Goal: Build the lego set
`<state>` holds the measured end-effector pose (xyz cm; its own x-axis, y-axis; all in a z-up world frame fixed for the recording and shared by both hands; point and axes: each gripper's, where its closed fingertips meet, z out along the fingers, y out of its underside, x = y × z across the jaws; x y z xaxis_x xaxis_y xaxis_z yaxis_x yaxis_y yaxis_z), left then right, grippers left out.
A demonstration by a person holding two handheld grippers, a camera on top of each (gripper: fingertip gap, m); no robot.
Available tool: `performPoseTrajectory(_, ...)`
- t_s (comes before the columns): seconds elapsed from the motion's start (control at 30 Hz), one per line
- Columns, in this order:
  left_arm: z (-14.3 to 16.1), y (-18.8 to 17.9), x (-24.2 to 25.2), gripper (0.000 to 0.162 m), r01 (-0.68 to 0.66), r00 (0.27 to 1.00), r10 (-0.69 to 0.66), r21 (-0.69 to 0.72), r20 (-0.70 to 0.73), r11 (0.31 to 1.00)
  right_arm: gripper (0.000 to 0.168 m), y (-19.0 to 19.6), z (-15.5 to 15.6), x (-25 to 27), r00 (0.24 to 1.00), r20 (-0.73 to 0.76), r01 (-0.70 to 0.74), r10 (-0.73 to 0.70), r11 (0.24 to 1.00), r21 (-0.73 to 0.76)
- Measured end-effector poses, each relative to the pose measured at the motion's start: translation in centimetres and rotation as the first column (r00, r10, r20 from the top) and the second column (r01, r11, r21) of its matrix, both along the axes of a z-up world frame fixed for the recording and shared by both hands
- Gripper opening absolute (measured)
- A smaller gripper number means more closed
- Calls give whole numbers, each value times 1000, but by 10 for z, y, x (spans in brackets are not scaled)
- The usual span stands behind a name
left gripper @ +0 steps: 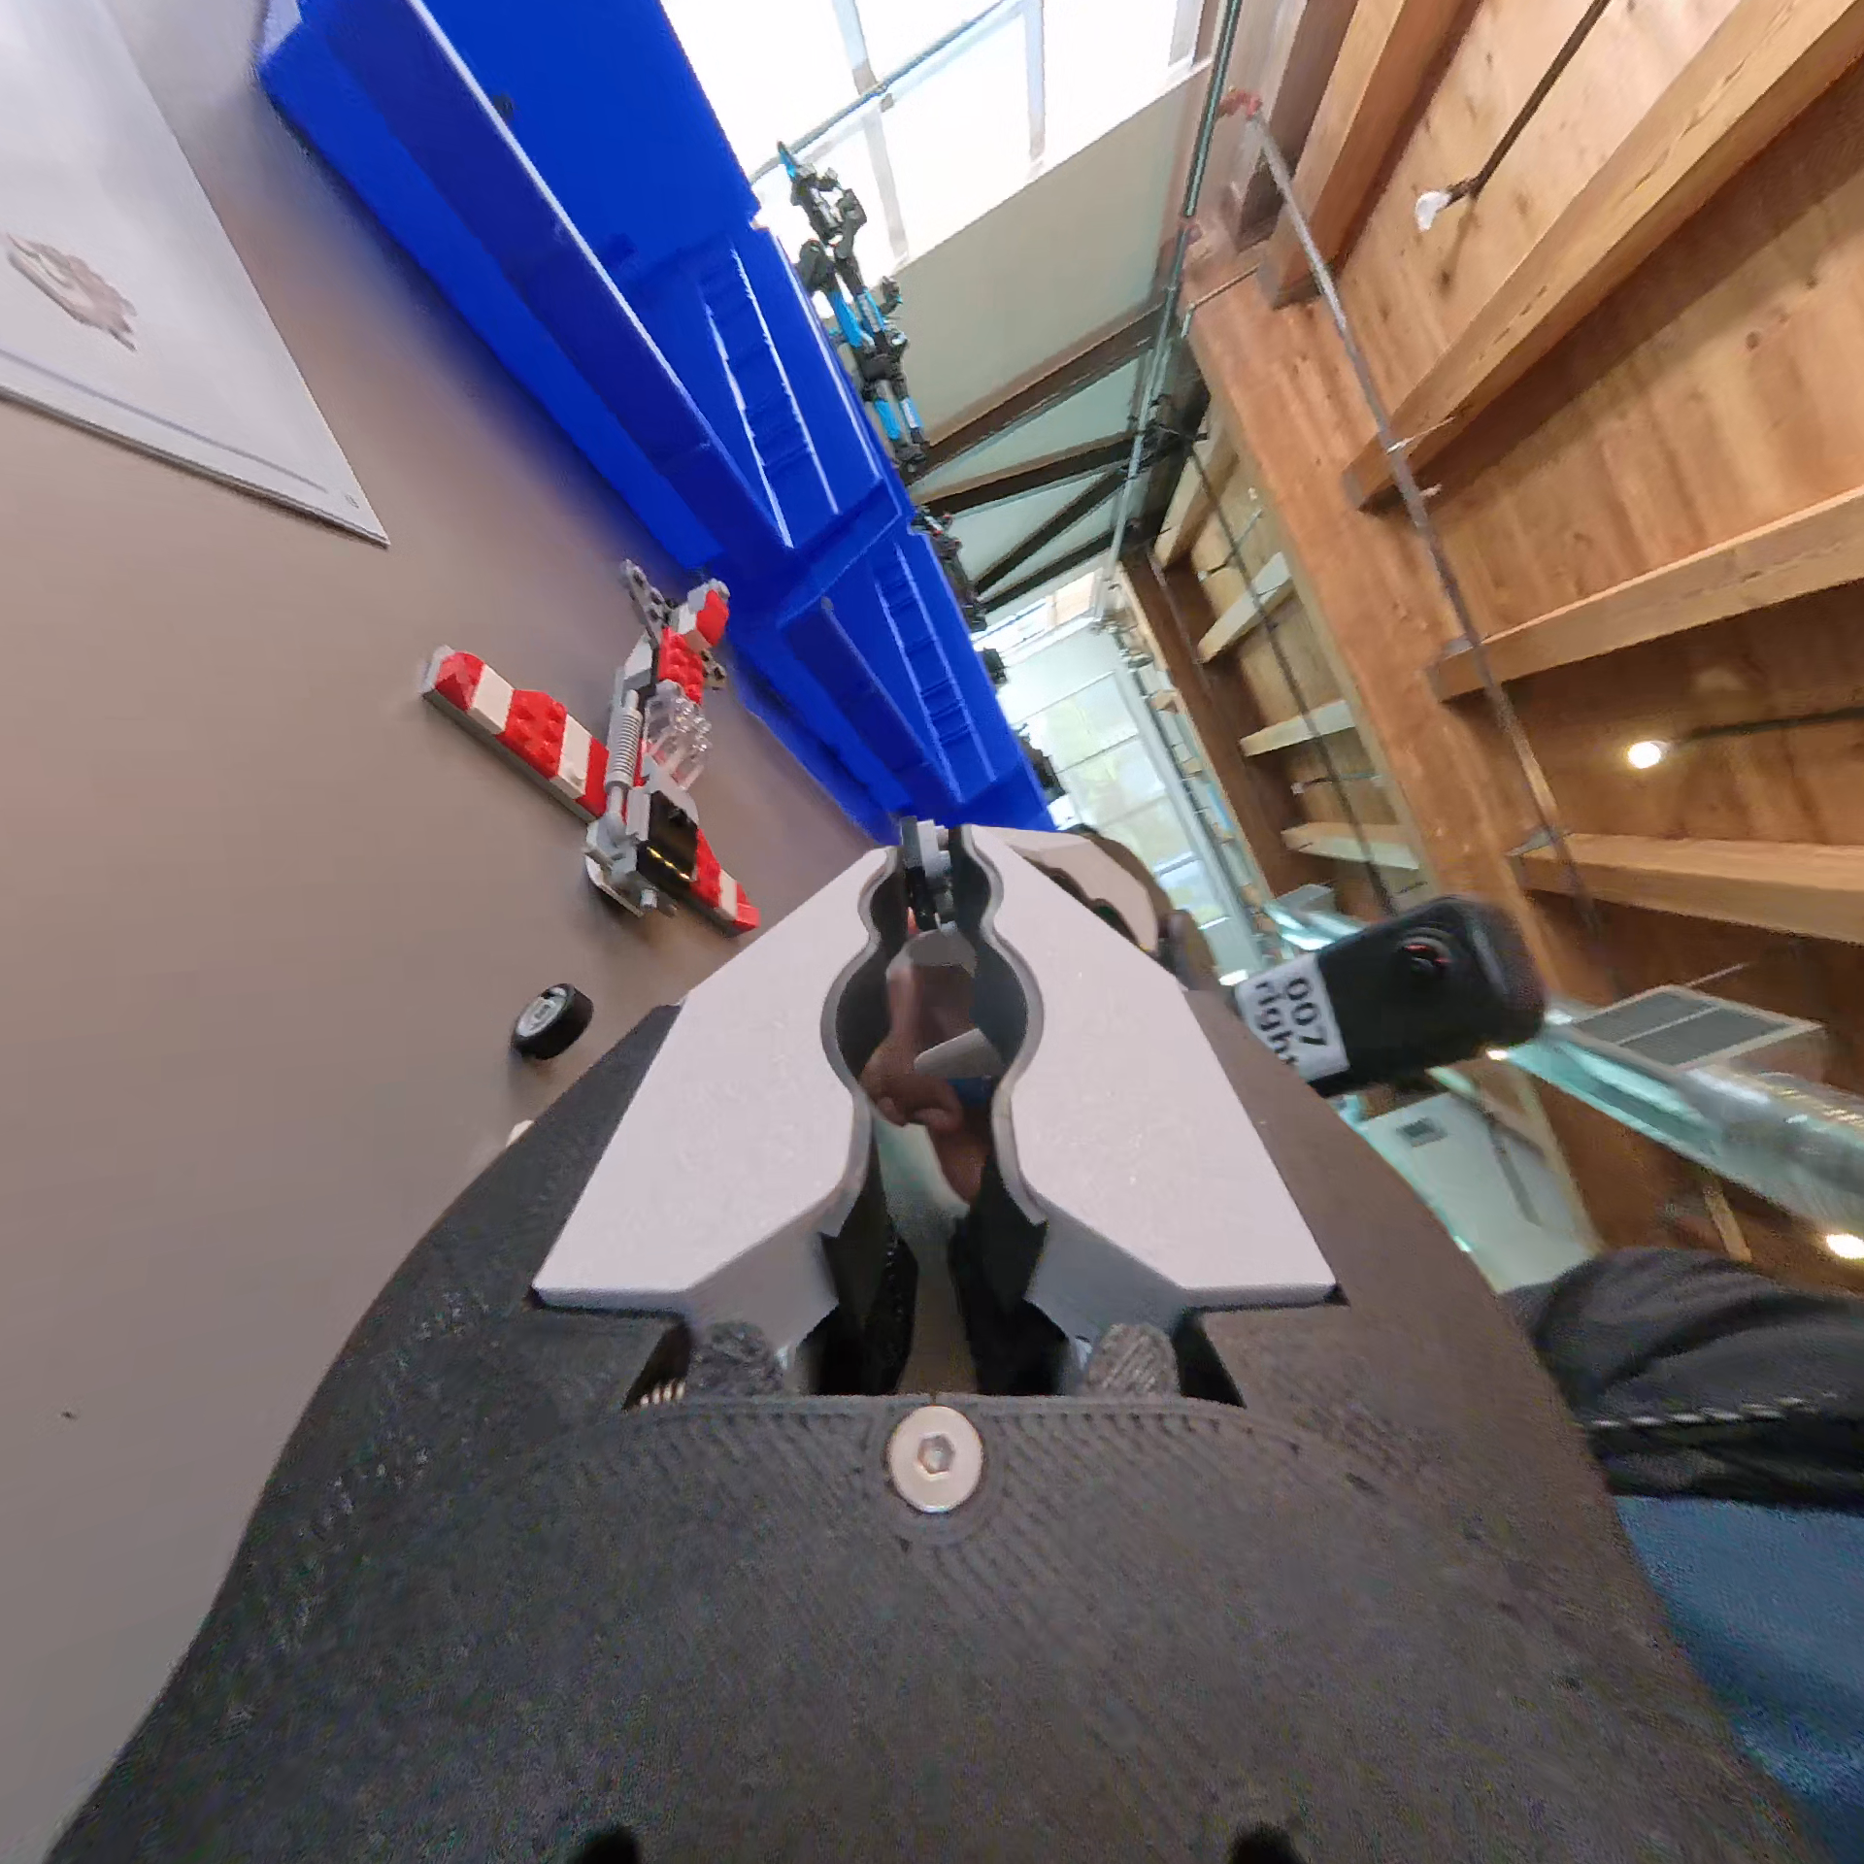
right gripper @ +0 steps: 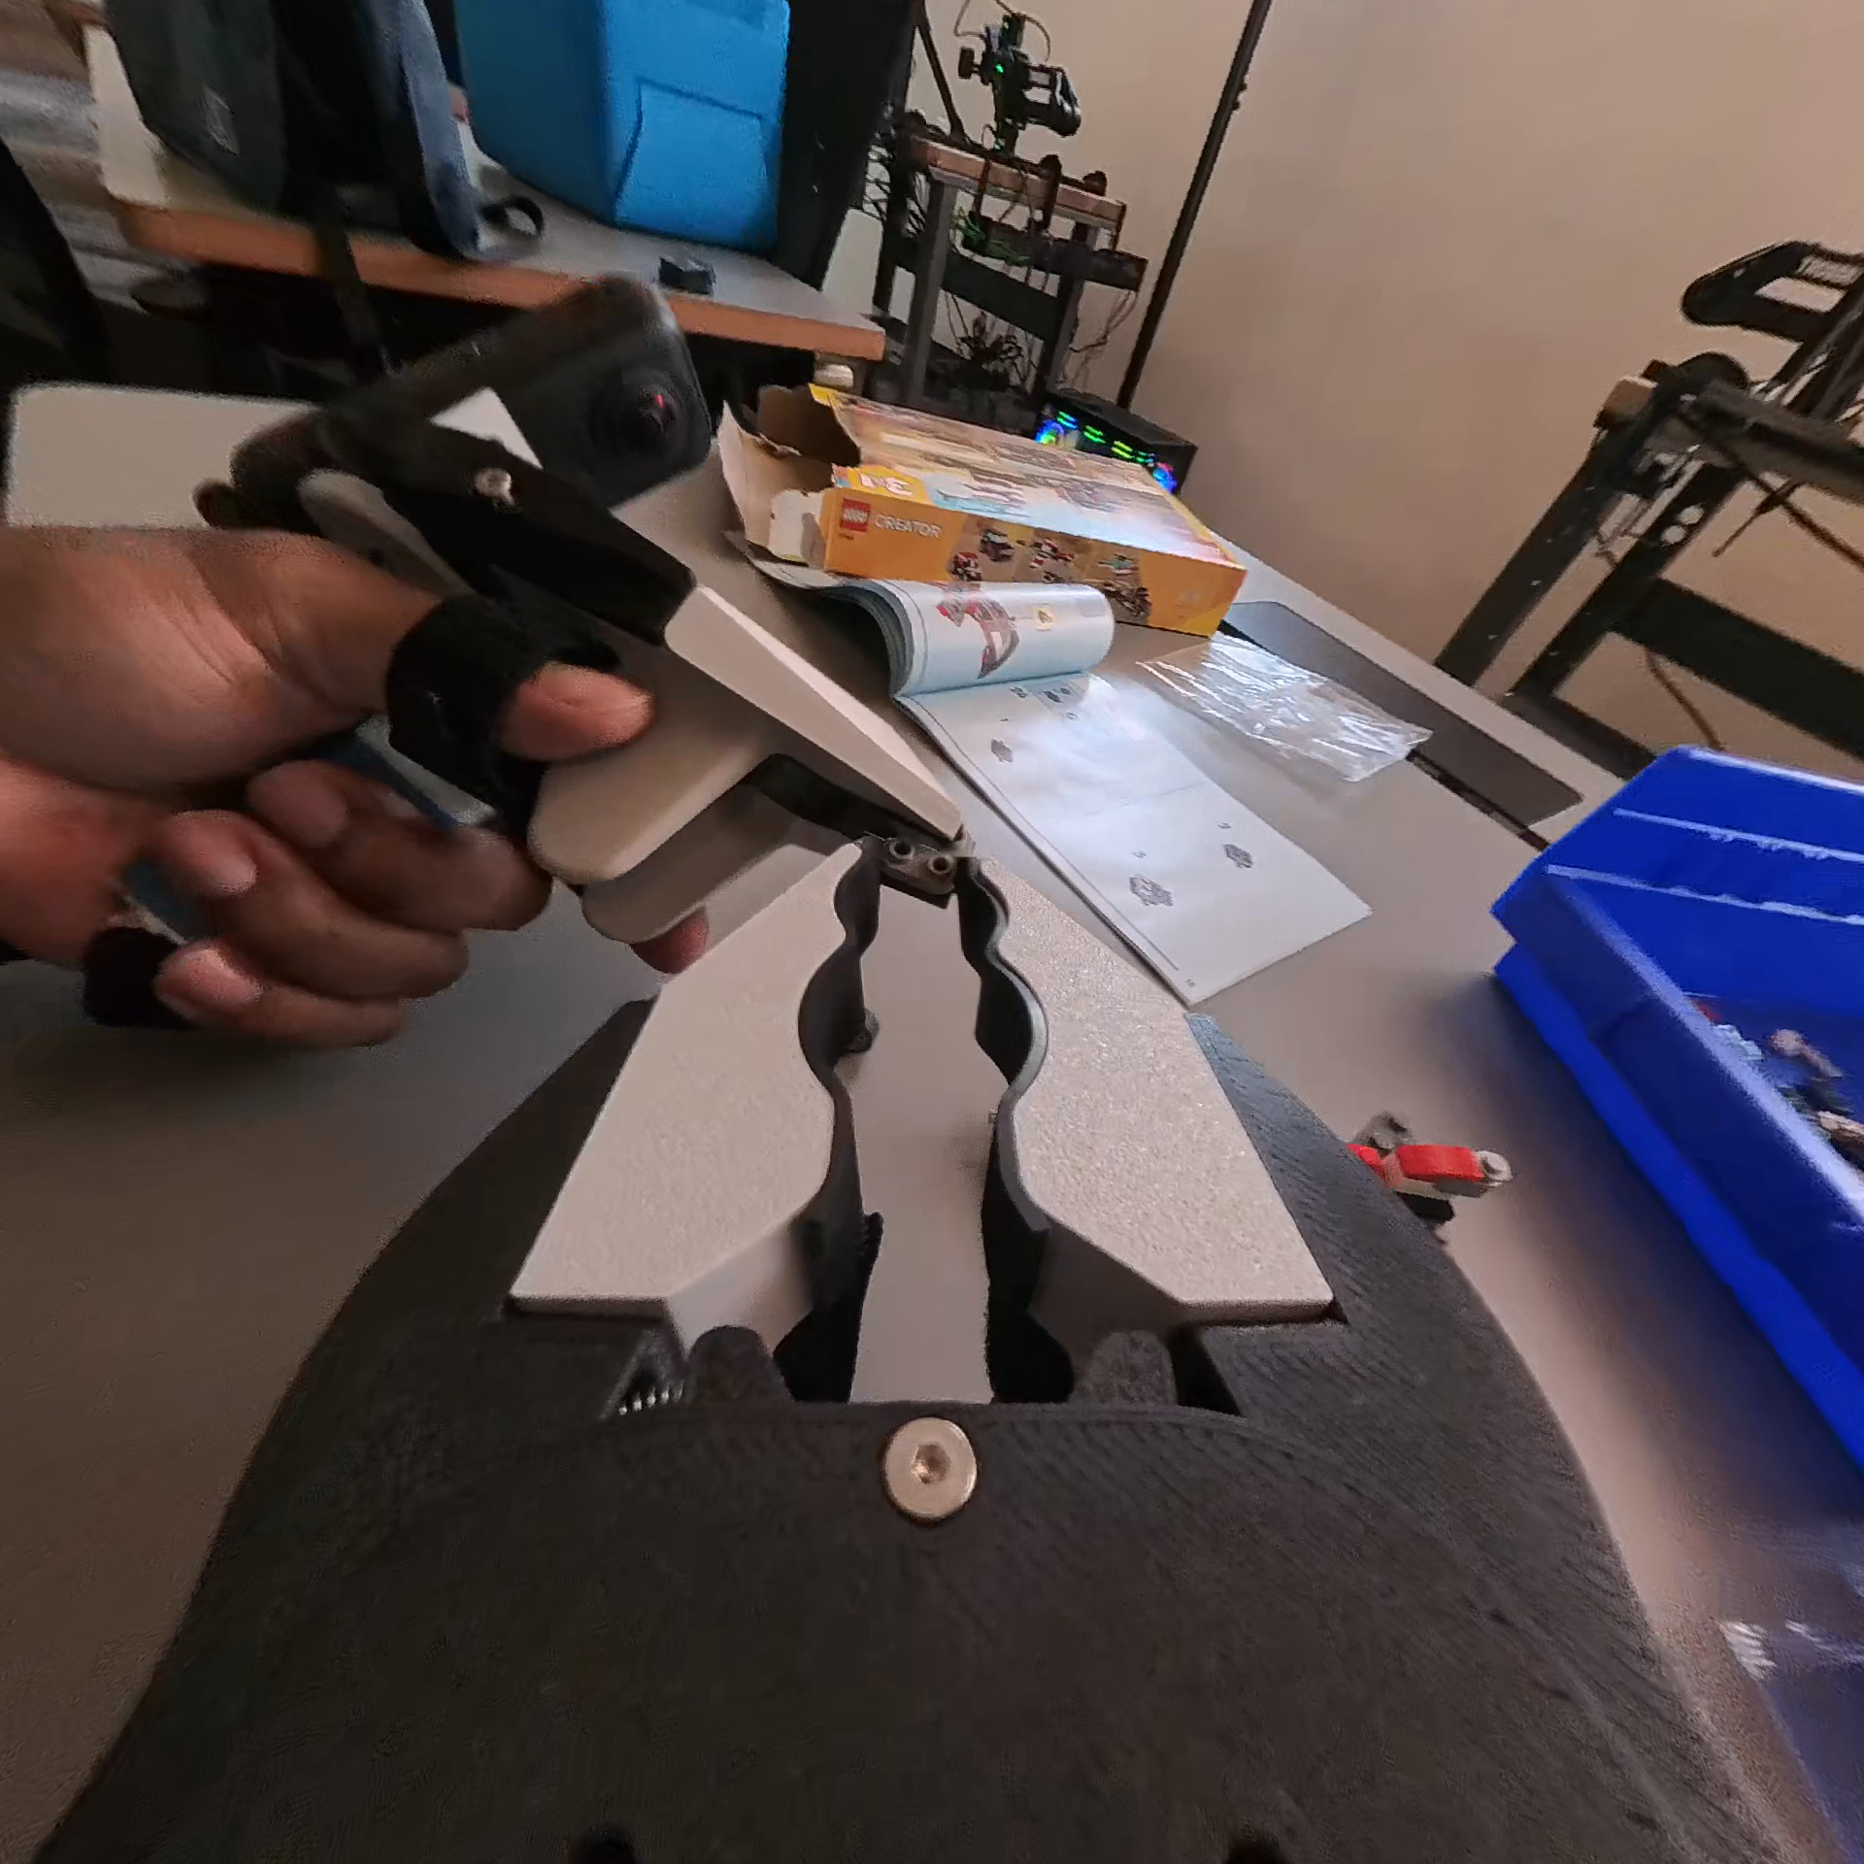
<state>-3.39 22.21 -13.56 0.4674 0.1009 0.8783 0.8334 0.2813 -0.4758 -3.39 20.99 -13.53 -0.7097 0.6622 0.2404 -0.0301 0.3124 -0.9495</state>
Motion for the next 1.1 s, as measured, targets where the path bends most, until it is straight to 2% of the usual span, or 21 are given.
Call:
performPoseTrajectory(0.1,-1,0,-2,10,-43,993,30,-109,-115,993,16,0,0,-1,1000,2,21,-21,1000,12)
performPoseTrajectory(0.33,3,2,-3,11,-116,952,43,-228,-303,967,16,3,6,-1,977,204,-8,62,967,-256)
performPoseTrajectory(0.53,3,3,-3,11,-111,953,44,-210,-298,971,13,6,7,-1,930,326,-11,167,902,-431)
performPoseTrajectory(0.6,0,3,-4,11,-111,956,44,-219,-289,969,0,11,9,-4,929,333,12,164,884,-467)
performPoseTrajectory(0.63,-4,2,-5,11,-120,958,50,-237,-284,964,0,11,15,-2,928,315,-14,198,864,-503)
performPoseTrajectory(0.8,5,-5,-10,10,-118,978,96,-112,-187,987,1,22,11,-8,957,280,47,80,906,-421)
performPoseTrajectory(1.0,14,-20,-20,10,-156,988,152,150,37,976,38,16,19,-7,980,198,54,28,915,-400)
performPoseTrajectory(1.1,20,-28,-25,11,-197,978,165,297,127,935,68,13,26,-8,976,215,65,41,884,-464)
